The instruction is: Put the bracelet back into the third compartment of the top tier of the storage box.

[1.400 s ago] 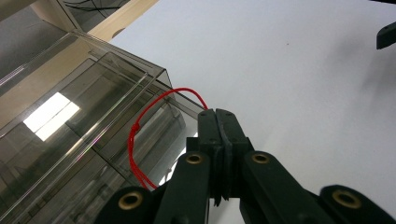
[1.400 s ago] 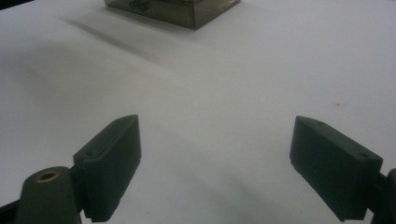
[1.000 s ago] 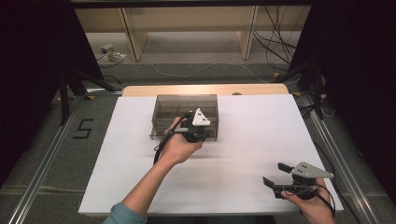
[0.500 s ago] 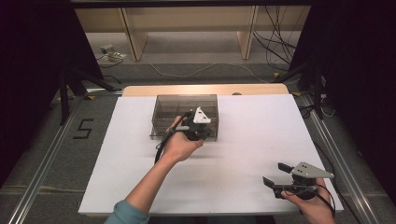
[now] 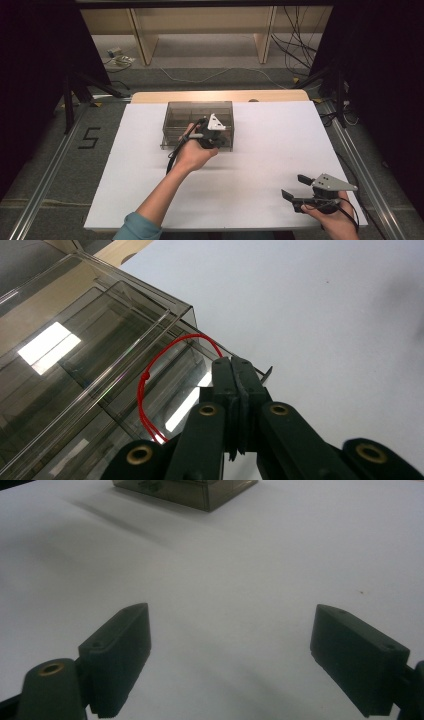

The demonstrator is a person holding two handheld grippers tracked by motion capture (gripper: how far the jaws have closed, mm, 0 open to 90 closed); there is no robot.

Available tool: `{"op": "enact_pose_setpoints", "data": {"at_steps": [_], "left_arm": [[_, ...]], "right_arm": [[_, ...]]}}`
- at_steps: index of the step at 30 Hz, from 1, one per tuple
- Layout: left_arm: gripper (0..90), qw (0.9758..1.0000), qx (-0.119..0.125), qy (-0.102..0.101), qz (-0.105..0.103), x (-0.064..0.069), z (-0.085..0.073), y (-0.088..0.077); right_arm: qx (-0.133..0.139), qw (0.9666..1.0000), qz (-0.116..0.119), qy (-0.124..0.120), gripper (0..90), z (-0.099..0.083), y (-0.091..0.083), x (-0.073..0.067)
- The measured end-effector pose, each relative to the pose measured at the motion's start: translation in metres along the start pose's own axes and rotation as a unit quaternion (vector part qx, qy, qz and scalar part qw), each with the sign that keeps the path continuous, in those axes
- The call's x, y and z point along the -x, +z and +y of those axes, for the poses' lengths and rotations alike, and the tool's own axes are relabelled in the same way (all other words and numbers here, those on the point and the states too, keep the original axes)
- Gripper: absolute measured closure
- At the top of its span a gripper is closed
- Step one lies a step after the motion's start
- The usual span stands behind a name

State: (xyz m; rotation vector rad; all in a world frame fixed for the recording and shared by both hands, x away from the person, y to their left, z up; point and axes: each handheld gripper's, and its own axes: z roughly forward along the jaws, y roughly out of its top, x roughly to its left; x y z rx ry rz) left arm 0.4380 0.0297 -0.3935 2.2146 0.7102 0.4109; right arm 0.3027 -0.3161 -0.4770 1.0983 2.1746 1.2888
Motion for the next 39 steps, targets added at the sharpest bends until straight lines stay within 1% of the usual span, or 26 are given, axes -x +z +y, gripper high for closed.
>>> {"op": "enact_pose_setpoints", "data": {"at_steps": [5, 6, 20, 25, 27, 29, 32, 35, 36, 39], "left_arm": [[89.7, 1.0, -0.001, -0.006, 0.002, -0.003, 0.0, 0.0], [89.7, 1.0, -0.002, -0.004, 0.004, -0.003, 0.0, 0.001], [89.7, 0.9998, -0.009, -0.016, -0.002, -0.005, -0.001, 0.009], [89.7, 0.9998, -0.014, -0.015, 0.0, -0.006, -0.001, 0.011], [89.7, 0.9997, -0.012, -0.02, -0.001, -0.006, -0.001, 0.013], [89.6, 0.9997, -0.015, -0.019, -0.001, -0.007, -0.001, 0.013], [89.7, 0.9996, -0.012, -0.024, -0.003, -0.007, -0.001, 0.015], [89.7, 0.9996, -0.016, -0.024, -0.005, -0.007, -0.001, 0.017], [89.6, 0.9996, -0.018, -0.02, -0.004, -0.007, -0.001, 0.017], [89.6, 0.9995, -0.016, -0.025, -0.005, -0.007, -0.001, 0.018]], "right_arm": [[0.001, 1.0, 0.001, -0.002, 16.9, 0.0, 0.0, 0.0], [0.001, 1.0, 0.001, -0.002, 16.9, 0.0, 0.0, 0.0], [0.001, 1.0, 0.0, -0.001, 16.9, 0.0, 0.0, 0.001], [0.001, 1.0, 0.0, -0.002, 16.9, 0.0, 0.0, 0.001], [0.001, 1.0, 0.001, -0.002, 16.9, 0.0, 0.0, 0.001], [0.001, 1.0, 0.0, -0.002, 16.9, 0.0, 0.0, 0.001], [0.001, 1.0, 0.0, -0.002, 16.9, 0.0, 0.0, 0.001], [0.001, 1.0, 0.0, -0.002, 16.9, 0.0, 0.0, 0.001], [0.001, 1.0, 0.0, -0.002, 16.9, 0.0, 0.0, 0.001], [0.001, 1.0, 0.0, -0.002, 16.8, 0.0, 0.0, 0.001]]}}
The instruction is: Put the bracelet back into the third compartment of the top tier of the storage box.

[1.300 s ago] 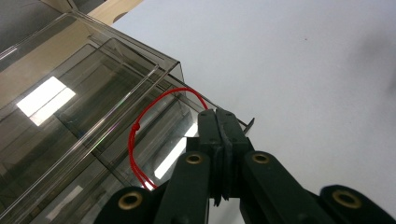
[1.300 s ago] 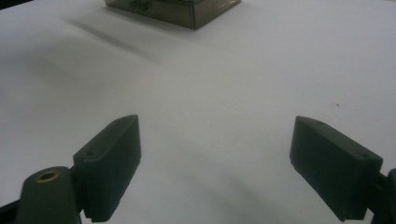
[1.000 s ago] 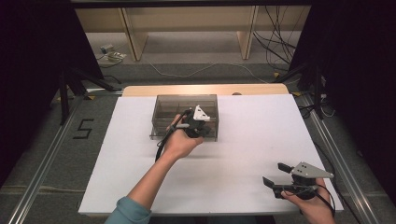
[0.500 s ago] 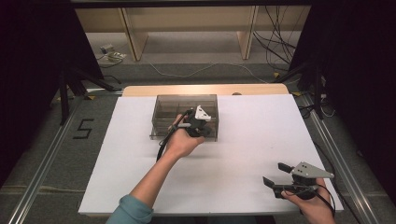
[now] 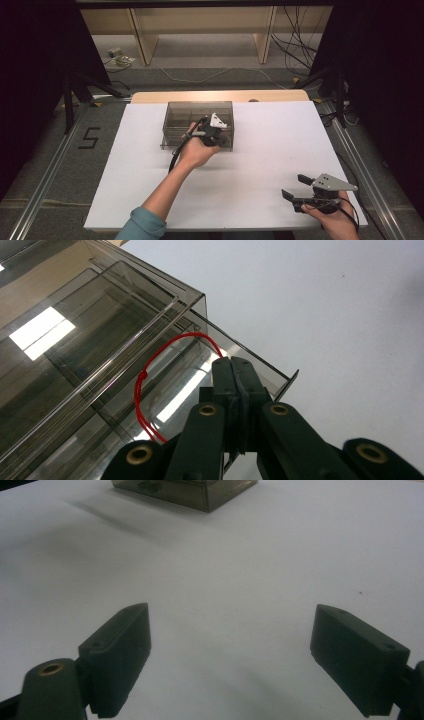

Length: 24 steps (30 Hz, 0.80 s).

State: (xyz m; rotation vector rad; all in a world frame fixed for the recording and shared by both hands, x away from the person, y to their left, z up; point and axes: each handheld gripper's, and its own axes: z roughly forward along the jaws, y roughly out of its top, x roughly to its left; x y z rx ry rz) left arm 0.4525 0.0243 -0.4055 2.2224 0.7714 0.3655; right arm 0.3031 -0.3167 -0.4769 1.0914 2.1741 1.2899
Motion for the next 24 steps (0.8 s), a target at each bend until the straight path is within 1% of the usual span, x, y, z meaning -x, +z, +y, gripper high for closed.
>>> {"op": "enact_pose_setpoints", "data": {"at_steps": [5, 8, 14, 16, 17, 18, 21, 22, 24], "left_arm": [[89.3, 1.0, -0.003, -0.002, 0.001, -0.001, -0.001, 0.002], [88.5, 1.0, -0.004, 0.0, 0.003, -0.002, -0.001, 0.003], [87.0, 1.0, -0.002, -0.001, 0.0, 0.0, 0.0, 0.003], [84.1, 1.0, 0.003, -0.003, 0.003, 0.001, 0.001, 0.001], [82.5, 1.0, 0.006, 0.0, 0.006, 0.002, 0.001, 0.0], [81.5, 0.9999, 0.008, 0.003, 0.007, 0.002, 0.001, -0.002], [79.4, 0.9998, 0.019, 0.003, 0.011, 0.002, 0.002, -0.008], [78.4, 0.9996, 0.025, -0.001, 0.013, 0.002, 0.002, -0.01], [75.5, 0.9992, 0.033, 0.001, 0.022, 0.001, 0.002, -0.015]], "right_arm": [[0.001, 1.0, 0.0, 0.0, 16.8, 0.0, 0.0, 0.0], [0.001, 1.0, 0.0, 0.0, 16.8, 0.0, 0.0, 0.0], [0.0, 1.0, 0.0, 0.0, 16.8, 0.0, 0.0, 0.0], [0.001, 1.0, 0.0, 0.0, 16.8, 0.0, 0.0, 0.0], [0.001, 1.0, 0.0, 0.0, 16.9, 0.0, 0.0, 0.0], [0.001, 1.0, 0.0, 0.0, 16.8, 0.0, 0.0, 0.0], [0.001, 1.0, 0.0, 0.0, 16.8, 0.0, 0.0, 0.0], [0.0, 1.0, 0.0, 0.0, 16.8, 0.0, 0.0, 0.0], [0.0, 1.0, 0.0, 0.0, 16.8, 0.0, 0.0, -0.001]]}}
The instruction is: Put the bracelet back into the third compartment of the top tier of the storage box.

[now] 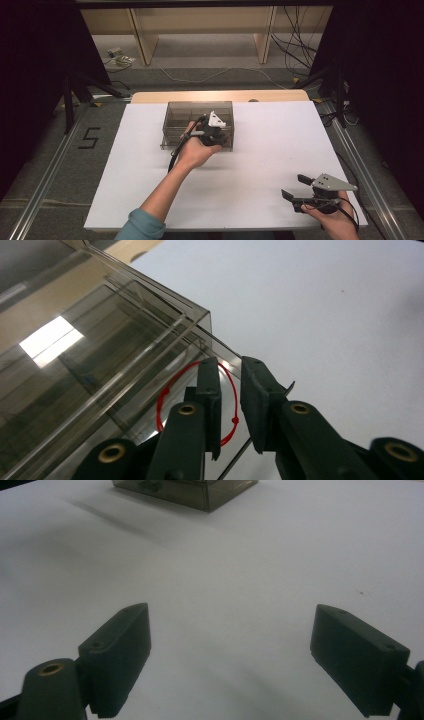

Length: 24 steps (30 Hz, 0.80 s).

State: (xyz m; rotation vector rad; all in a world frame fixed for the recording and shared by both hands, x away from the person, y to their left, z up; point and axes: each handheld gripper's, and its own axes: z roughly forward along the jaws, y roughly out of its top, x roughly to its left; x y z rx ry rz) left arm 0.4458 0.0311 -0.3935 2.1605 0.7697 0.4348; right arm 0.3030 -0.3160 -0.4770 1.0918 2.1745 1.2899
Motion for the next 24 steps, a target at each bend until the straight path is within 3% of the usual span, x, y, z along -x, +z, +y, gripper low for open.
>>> {"op": "enact_pose_setpoints", "data": {"at_steps": [3, 9, 14, 24], "left_arm": [[70.3, 0.9998, 0.015, -0.003, 0.01, -0.001, 0.0, -0.008], [49.3, 0.9983, 0.046, -0.022, 0.028, -0.002, -0.003, -0.026], [34.5, 0.9976, 0.051, -0.025, 0.039, -0.003, -0.011, -0.039], [29.0, 0.9958, 0.069, -0.029, 0.053, -0.004, -0.027, -0.058]], "right_arm": [[-0.001, 1.0, -0.001, 0.002, 16.8, 0.0, 0.0, 0.0], [0.0, 1.0, 0.0, 0.0, 16.8, 0.0, 0.0, 0.0], [0.0, 1.0, 0.0, -0.001, 16.8, 0.0, 0.0, 0.0], [0.0, 1.0, -0.001, 0.0, 16.8, 0.0, 0.001, 0.0]]}}
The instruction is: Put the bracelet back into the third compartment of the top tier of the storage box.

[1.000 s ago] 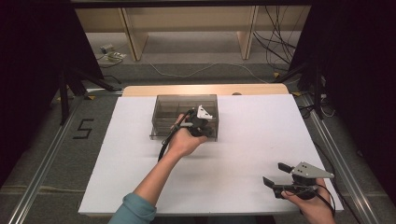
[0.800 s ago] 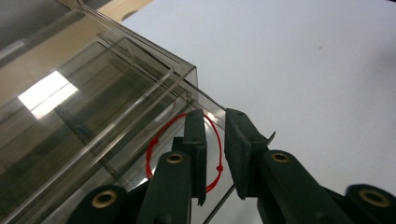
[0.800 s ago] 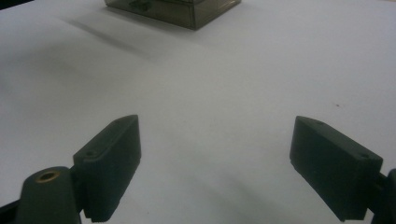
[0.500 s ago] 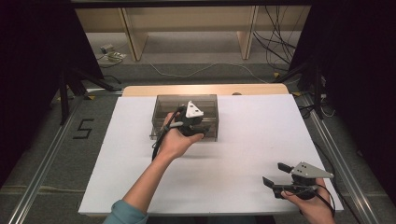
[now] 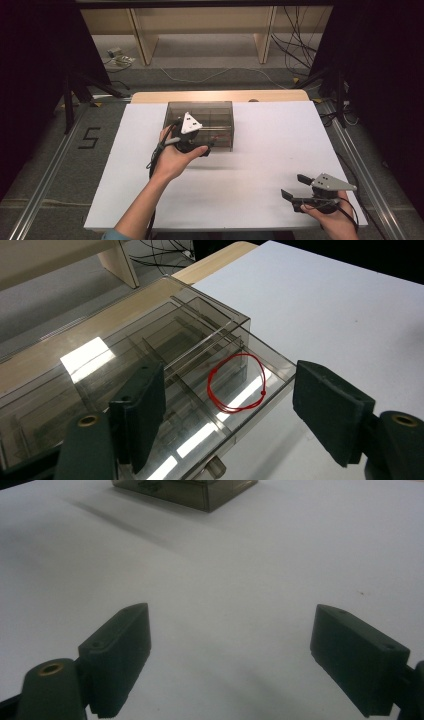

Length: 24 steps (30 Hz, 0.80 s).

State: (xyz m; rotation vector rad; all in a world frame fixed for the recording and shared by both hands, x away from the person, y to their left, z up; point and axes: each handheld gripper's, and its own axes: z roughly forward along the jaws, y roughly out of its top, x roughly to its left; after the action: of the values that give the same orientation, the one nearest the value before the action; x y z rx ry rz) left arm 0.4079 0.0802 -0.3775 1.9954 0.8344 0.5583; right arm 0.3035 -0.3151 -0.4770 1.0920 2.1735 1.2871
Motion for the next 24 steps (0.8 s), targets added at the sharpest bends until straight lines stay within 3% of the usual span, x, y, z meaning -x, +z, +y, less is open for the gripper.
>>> {"op": "enact_pose_setpoints", "data": {"at_steps": [13, 24], "left_arm": [[25.4, 0.9997, 0.02, 0.01, -0.009, 0.007, -0.019, -0.02], [25.1, 0.9995, 0.029, 0.005, -0.004, 0.008, -0.045, -0.039]], "right_arm": [[0.001, 1.0, 0.0, 0.0, 16.8, 0.0, 0.0, 0.0], [0.001, 1.0, 0.001, -0.001, 16.8, 0.001, 0.0, -0.001]]}}
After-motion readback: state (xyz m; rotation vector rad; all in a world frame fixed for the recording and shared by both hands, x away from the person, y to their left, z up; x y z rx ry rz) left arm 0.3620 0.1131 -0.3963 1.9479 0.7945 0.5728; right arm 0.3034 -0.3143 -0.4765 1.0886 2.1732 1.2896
